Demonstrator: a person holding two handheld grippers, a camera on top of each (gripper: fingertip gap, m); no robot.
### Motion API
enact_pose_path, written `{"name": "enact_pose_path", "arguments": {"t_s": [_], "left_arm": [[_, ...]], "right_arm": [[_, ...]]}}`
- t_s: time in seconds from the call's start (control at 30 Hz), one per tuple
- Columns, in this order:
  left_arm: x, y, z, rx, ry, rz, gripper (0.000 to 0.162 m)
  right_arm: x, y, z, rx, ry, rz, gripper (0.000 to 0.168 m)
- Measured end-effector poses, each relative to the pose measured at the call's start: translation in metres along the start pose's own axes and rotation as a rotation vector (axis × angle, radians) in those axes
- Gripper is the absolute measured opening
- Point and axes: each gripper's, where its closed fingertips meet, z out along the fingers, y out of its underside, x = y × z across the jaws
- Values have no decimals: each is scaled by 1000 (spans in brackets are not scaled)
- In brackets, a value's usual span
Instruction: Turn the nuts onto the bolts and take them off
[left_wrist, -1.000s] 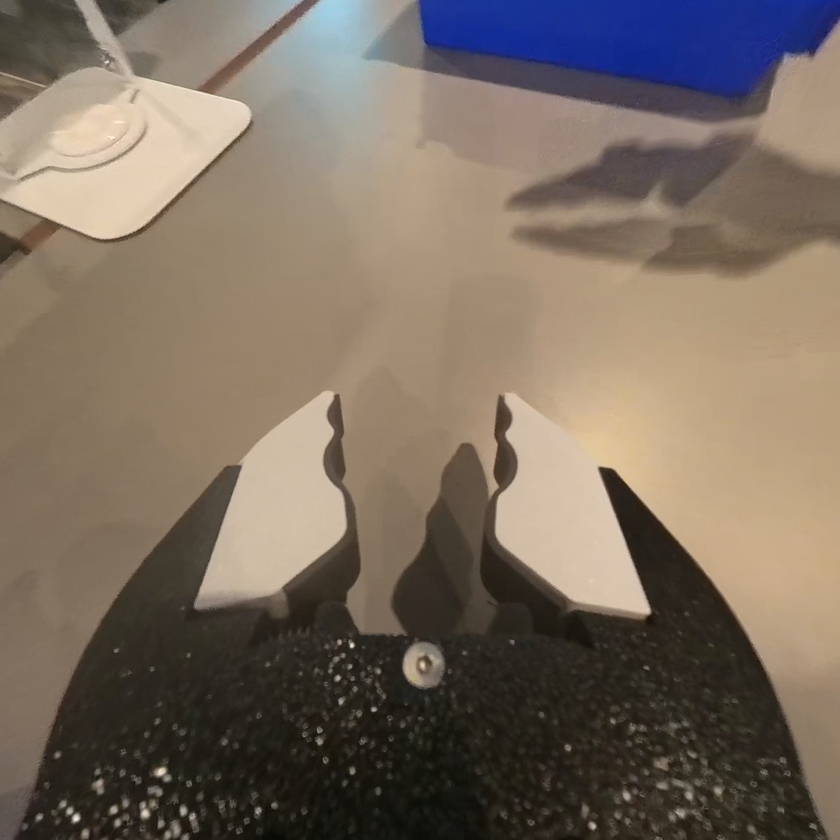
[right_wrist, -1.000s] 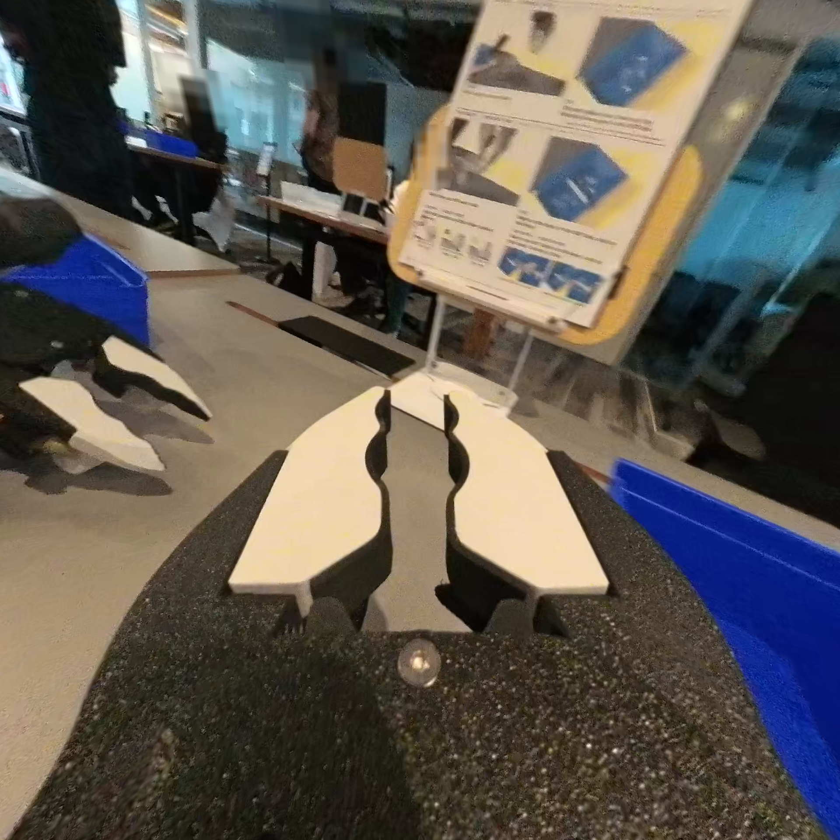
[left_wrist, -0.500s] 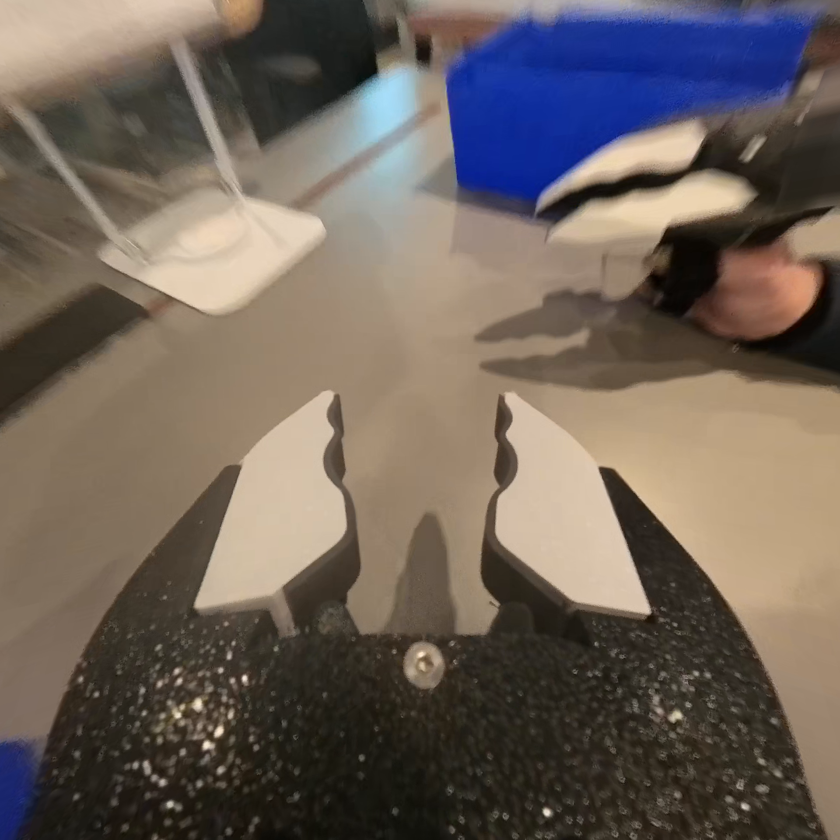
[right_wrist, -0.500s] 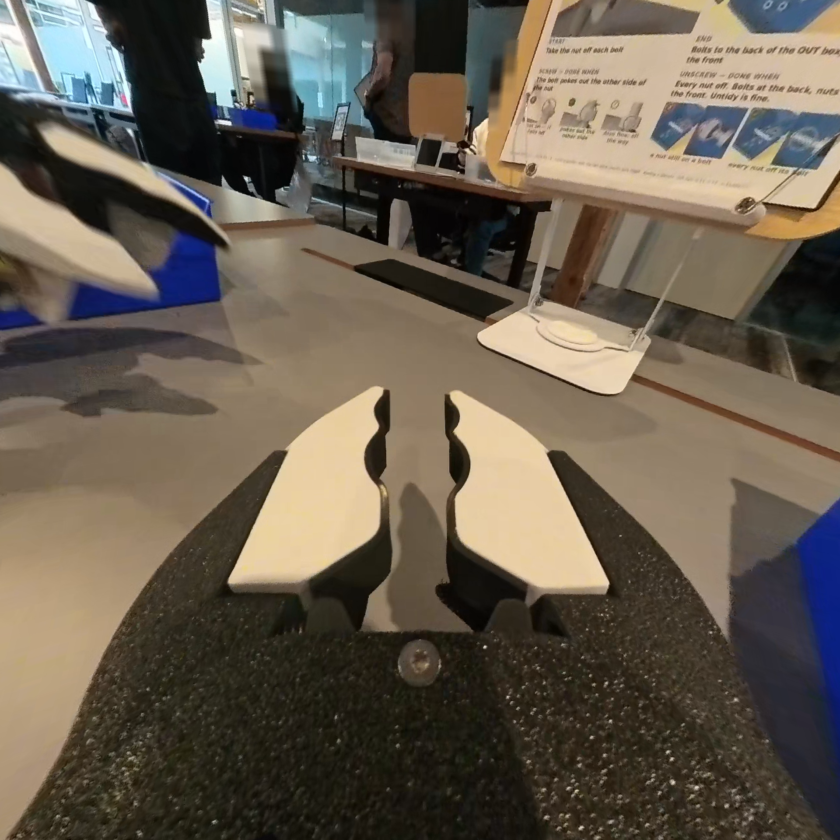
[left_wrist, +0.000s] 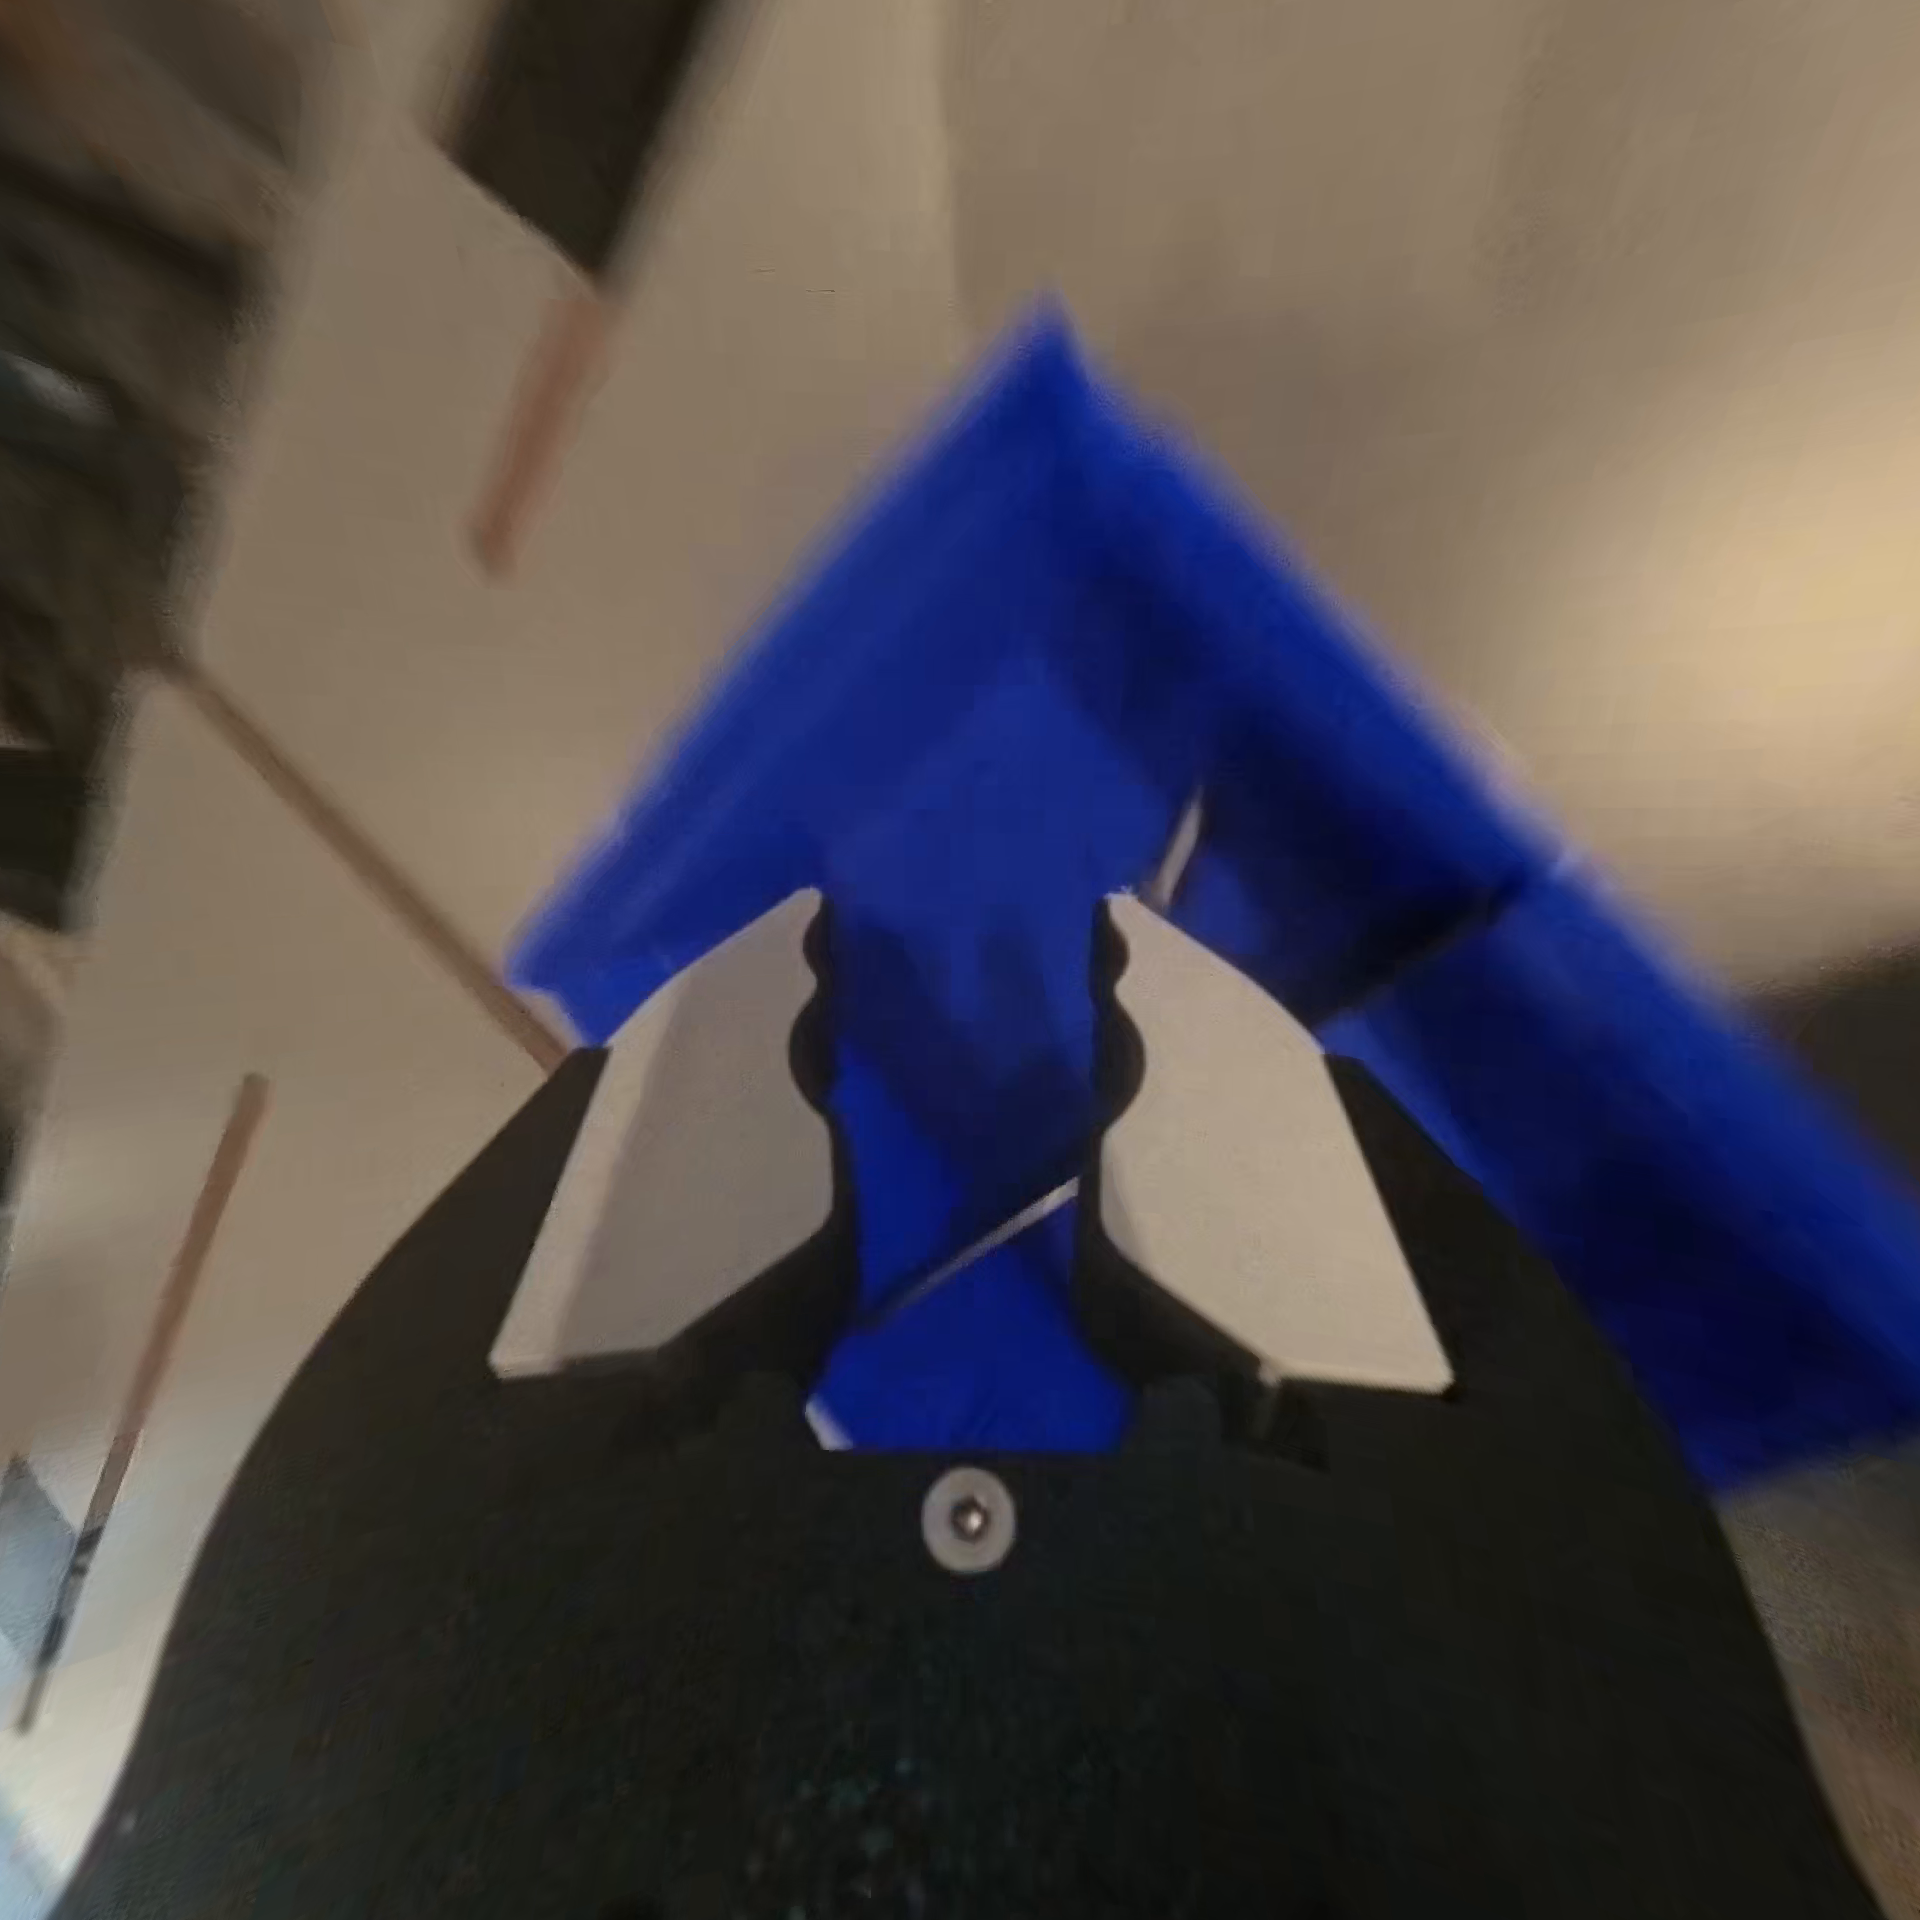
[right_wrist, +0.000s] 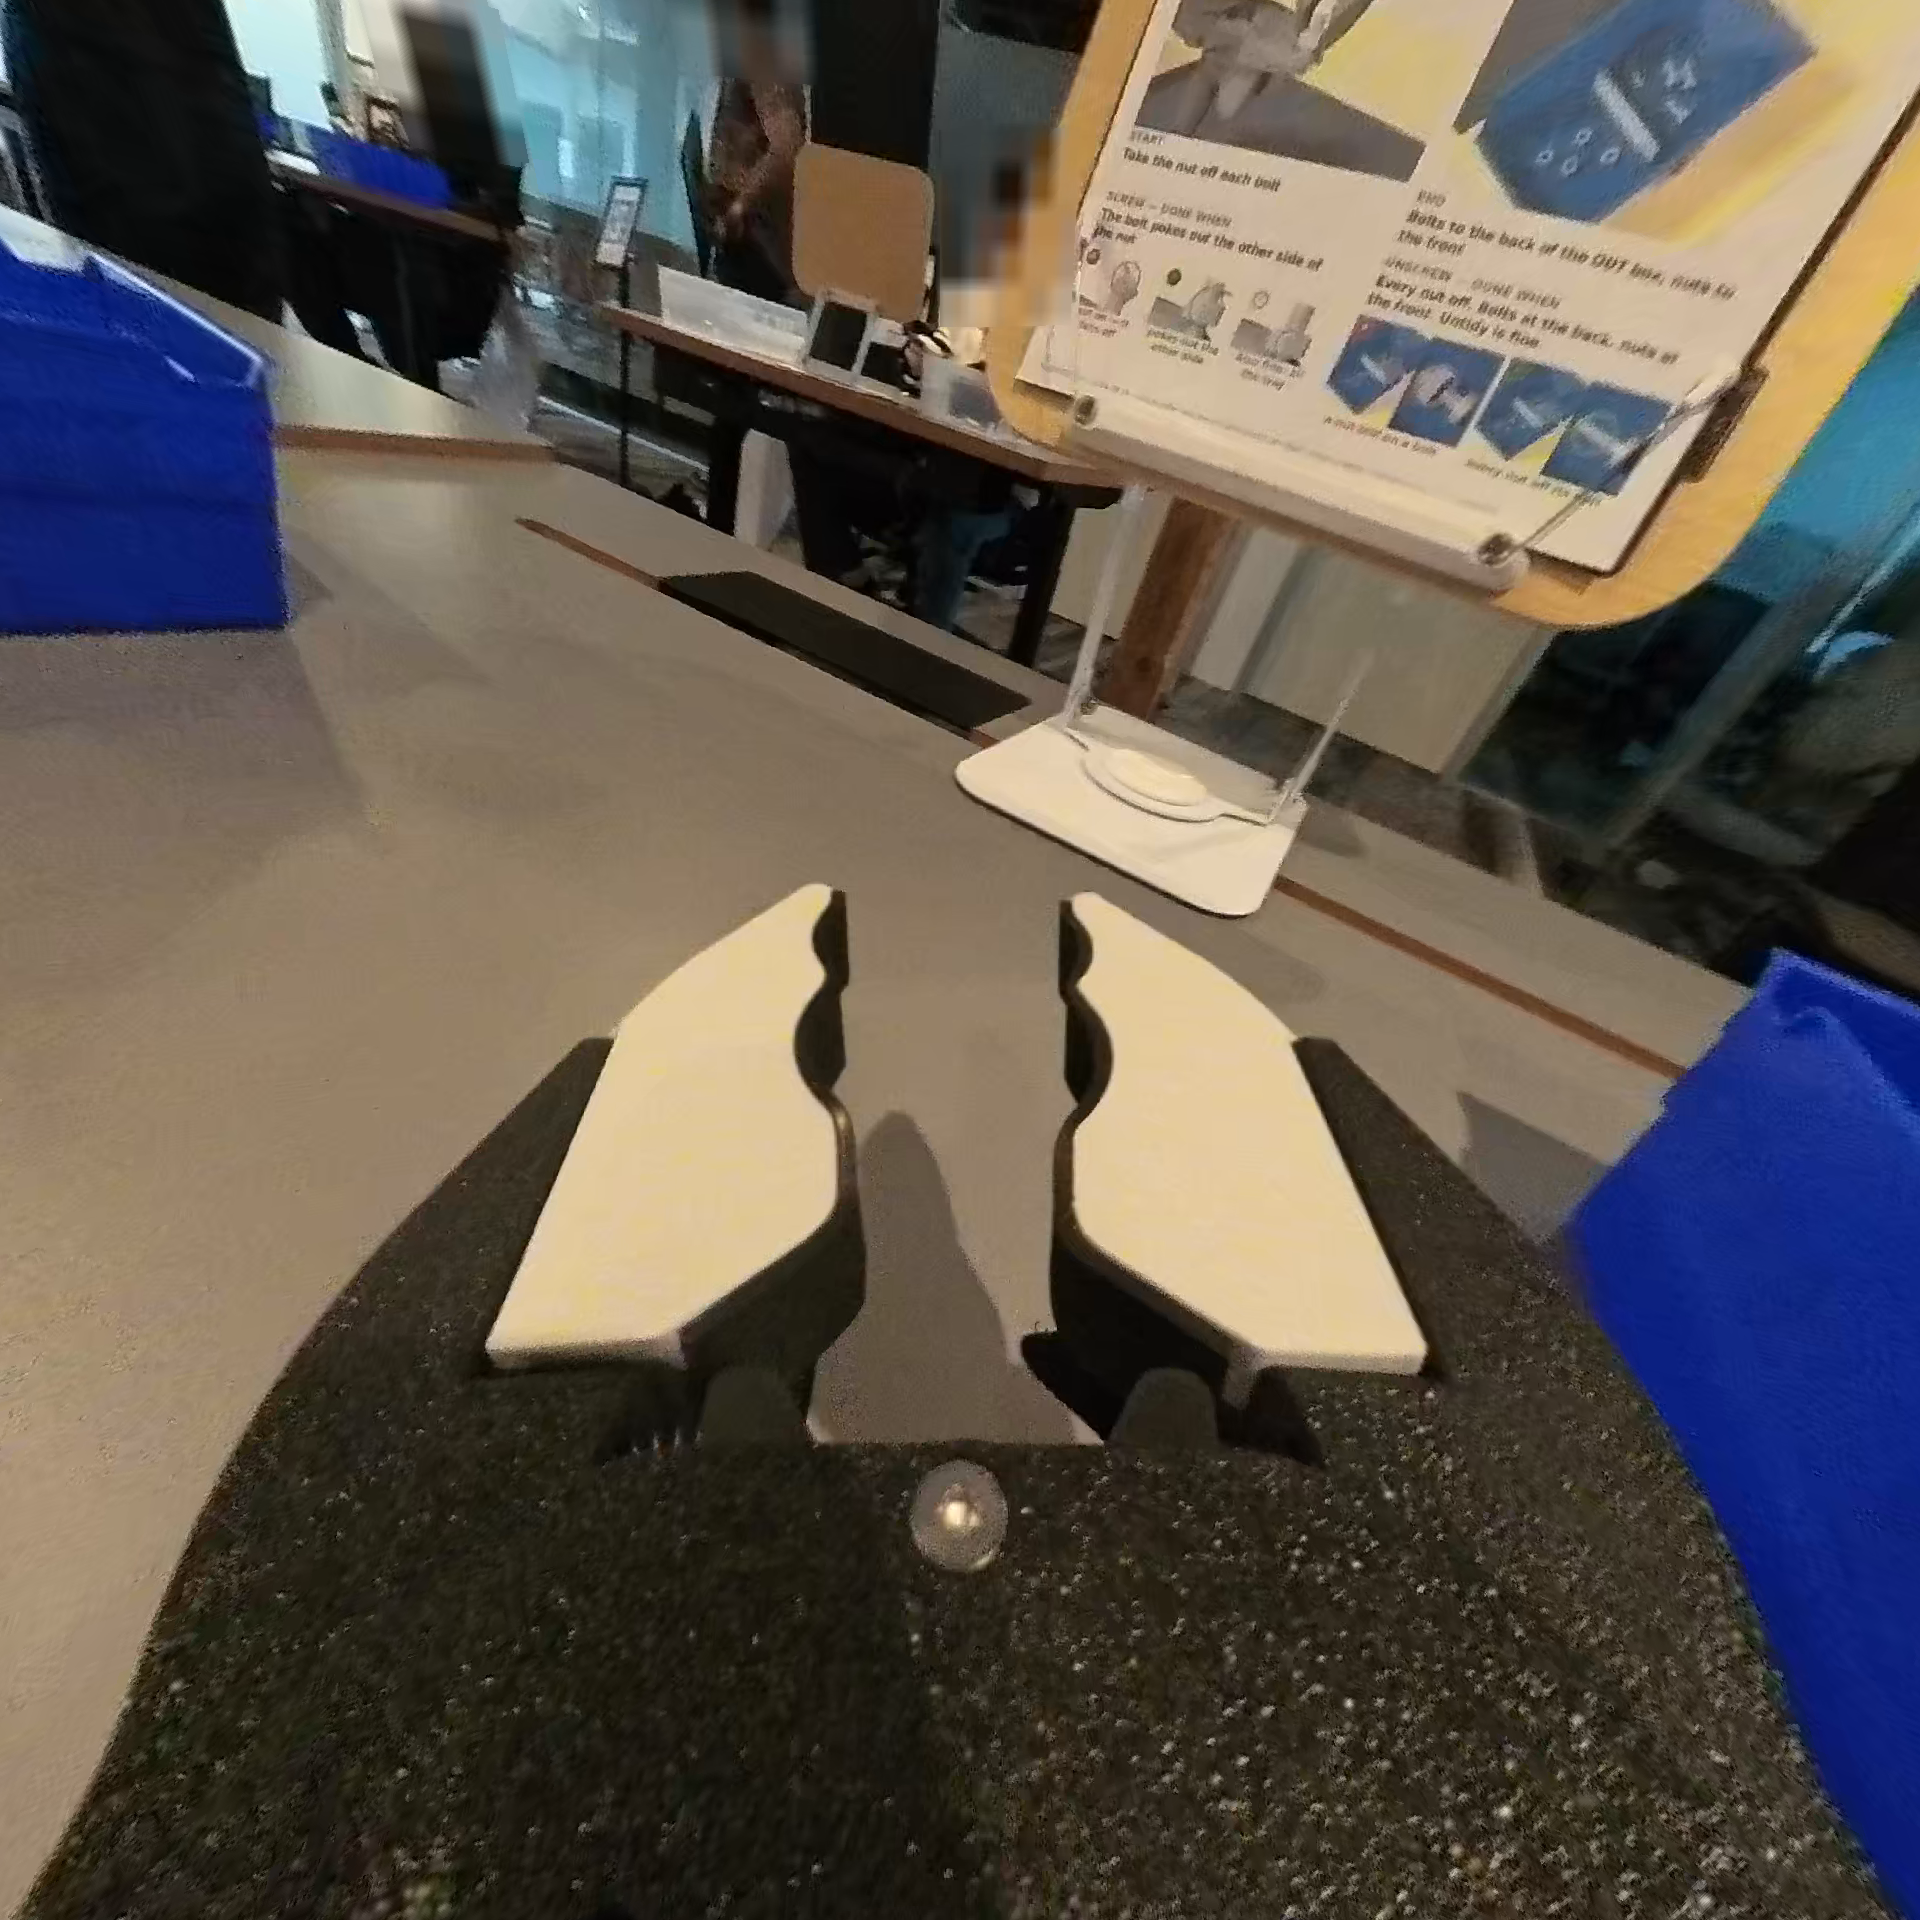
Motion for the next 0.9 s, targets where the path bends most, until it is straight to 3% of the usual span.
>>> {"name": "enact_pose_path", "arguments": {"t_s": [0.03, 0.13, 0.37, 0.53, 0.67, 0.73, 0.8, 0.9], "left_arm": [[3, 10, 9, -44, 77, 17, 44], [22, 19, 30, -53, 298, 103, 36], [48, 32, 68, -225, 520, 218, 24], [59, 35, 87, -334, 558, 271, 29], [55, 42, 100, -426, 485, 299, 41], [55, 39, 101, -427, 473, 328, 35], [57, 39, 101, -429, 471, 355, 18], [54, 39, 101, -427, 440, 334, 17]], "right_arm": [[0, 0, 0, -6, 9, -22, 38], [1, 5, 4, -40, 36, -73, 37], [-2, 12, 9, -86, 40, -121, 35], [1, 7, 6, -53, 46, -101, 32], [3, 7, 5, -46, 37, -64, 32], [4, 6, 5, -39, 37, -55, 32], [4, 4, 4, -31, 32, -48, 31], [3, 3, 3, -23, 17, -40, 30]]}}
